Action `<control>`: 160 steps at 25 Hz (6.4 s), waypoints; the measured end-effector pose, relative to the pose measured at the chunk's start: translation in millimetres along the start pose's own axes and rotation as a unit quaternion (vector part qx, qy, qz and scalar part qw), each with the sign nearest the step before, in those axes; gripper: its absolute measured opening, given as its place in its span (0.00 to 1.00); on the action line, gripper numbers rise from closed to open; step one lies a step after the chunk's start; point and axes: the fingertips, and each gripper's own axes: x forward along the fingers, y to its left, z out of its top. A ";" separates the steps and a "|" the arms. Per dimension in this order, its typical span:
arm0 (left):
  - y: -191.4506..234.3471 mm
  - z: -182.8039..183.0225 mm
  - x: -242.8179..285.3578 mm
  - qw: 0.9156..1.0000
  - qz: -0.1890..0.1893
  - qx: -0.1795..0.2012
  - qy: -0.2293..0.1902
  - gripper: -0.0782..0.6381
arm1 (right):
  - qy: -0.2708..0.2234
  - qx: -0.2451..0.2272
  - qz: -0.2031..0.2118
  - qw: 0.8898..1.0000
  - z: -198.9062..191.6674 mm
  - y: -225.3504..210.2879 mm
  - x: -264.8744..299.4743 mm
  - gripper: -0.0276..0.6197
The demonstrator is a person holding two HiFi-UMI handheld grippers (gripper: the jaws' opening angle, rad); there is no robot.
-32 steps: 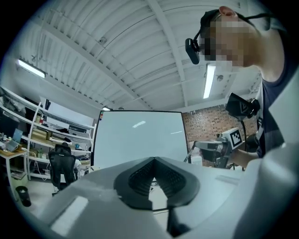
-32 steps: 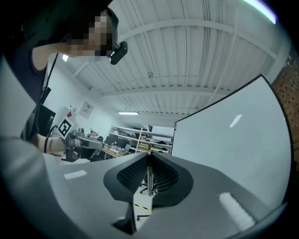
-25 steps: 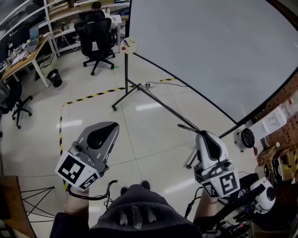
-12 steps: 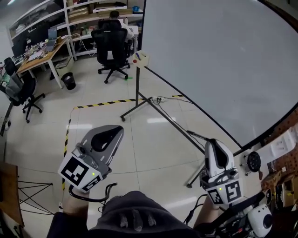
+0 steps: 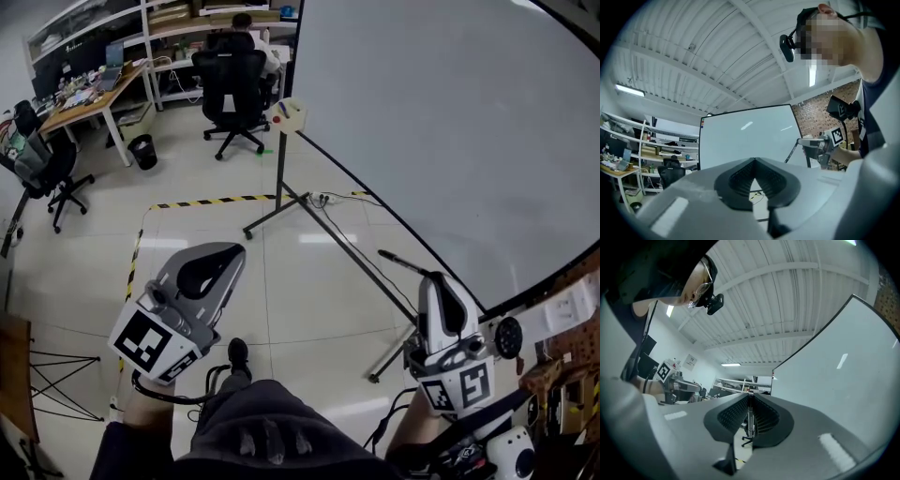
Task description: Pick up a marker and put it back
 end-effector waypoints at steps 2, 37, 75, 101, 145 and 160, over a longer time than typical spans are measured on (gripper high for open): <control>4.5 -5.5 3.2 1.000 0.001 -0.005 0.001 0.12 | 0.007 0.000 -0.001 1.000 -5.6 -2.0 3.4 0.09; 335.5 -96.9 108.3 0.998 -0.005 -0.064 -0.002 0.12 | 0.061 -0.033 -0.023 0.997 -120.1 -23.7 335.2 0.09; 645.3 -175.1 366.5 0.992 -0.097 -0.077 -0.001 0.12 | 0.151 0.000 -0.003 0.989 -305.6 -117.0 710.4 0.09; 651.6 -242.1 441.5 0.976 -0.157 -0.136 0.059 0.12 | 0.287 0.031 -0.024 0.957 -467.9 -127.3 716.6 0.09; 555.1 -144.2 377.8 0.984 -0.168 -0.065 -0.002 0.12 | 0.082 0.028 0.060 0.994 -258.3 -75.9 696.2 0.04; 379.3 -122.6 337.0 0.996 -0.076 -0.021 0.040 0.12 | 0.102 0.065 0.168 0.978 -254.3 -86.3 527.9 0.04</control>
